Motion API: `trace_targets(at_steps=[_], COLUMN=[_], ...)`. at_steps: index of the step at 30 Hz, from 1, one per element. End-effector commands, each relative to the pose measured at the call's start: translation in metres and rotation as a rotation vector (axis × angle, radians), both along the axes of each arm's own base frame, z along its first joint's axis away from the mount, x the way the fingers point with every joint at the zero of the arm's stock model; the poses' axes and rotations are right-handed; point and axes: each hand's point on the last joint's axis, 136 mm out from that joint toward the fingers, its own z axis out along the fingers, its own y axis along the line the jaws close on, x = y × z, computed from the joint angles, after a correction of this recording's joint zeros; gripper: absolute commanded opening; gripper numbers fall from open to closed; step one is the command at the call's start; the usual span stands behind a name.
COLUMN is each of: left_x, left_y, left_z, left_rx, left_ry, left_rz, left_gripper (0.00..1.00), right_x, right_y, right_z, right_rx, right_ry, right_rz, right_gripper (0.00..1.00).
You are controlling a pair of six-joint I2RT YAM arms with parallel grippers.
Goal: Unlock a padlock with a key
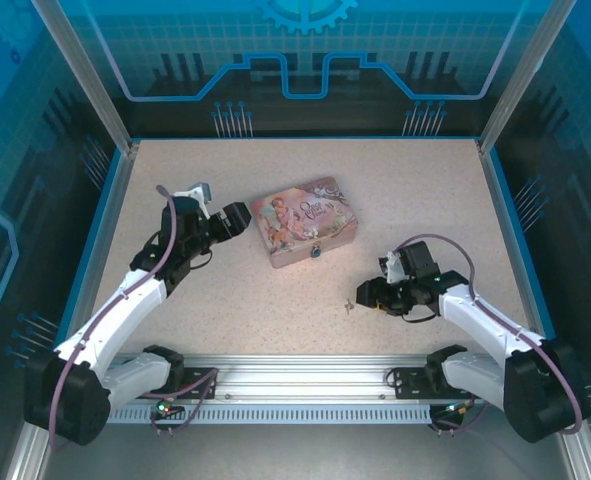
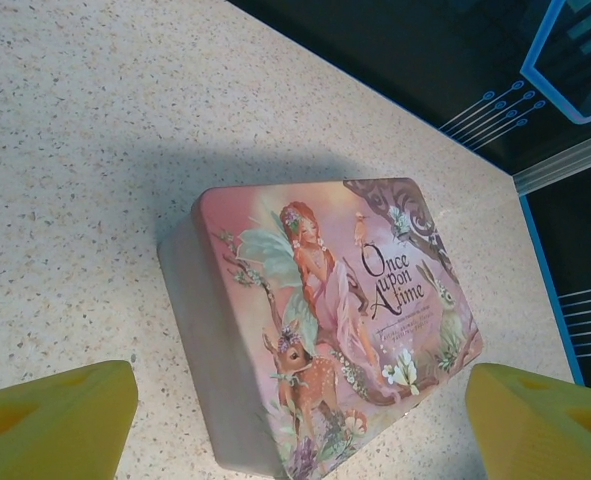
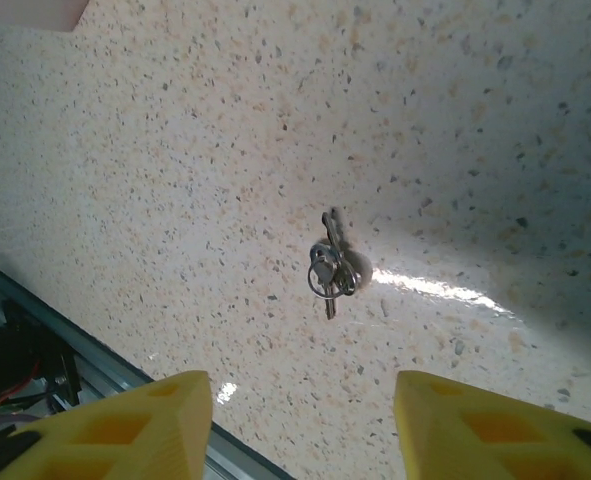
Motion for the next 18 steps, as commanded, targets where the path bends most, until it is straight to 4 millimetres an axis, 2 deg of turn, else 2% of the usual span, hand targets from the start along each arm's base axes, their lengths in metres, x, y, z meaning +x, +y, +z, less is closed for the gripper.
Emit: trace_targets(at_steps=[1, 8, 18], left_x=[-0.001, -0.003, -0.004], left_y=[0.003, 0.003, 0.003], left_z=[0.002, -0.002, 0.0], left_rx=[0.0, -0.007, -0.006], left_ry=[-0.022, -0.011, -0.005], left_rz=[0.005, 0.009, 0.007], left_gripper=[0.86, 0.86, 0.87], right_x=[-0.001, 0.003, 0.002], right_y=[0.009, 0.02, 0.019], right_z=[-0.006, -0.018, -0.032], right_rx=[0.047, 0.026, -0.015], right_ry=[0.04, 0.064, 0.086], right_rz=[-0.017, 0.021, 0.023], right_gripper=[0.47, 0.38, 0.33])
